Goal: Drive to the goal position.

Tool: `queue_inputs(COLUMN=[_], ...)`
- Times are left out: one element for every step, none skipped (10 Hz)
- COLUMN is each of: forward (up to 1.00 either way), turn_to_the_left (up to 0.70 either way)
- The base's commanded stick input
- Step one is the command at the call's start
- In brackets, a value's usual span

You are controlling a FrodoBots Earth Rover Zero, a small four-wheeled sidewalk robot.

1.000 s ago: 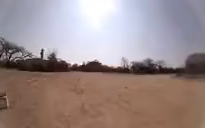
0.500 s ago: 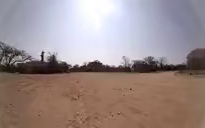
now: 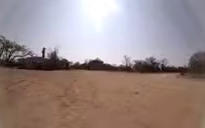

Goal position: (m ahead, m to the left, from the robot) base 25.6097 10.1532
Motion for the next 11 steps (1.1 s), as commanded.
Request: queue_inputs(forward=[1.0,1.0,1.0,1.0,1.0,1.0,1.0,1.0,1.0,1.0,1.0], turn_to_the_left=[0.0,0.0,0.0,0.0,0.0,0.0,0.0,0.0,0.0,0.0,0.0])
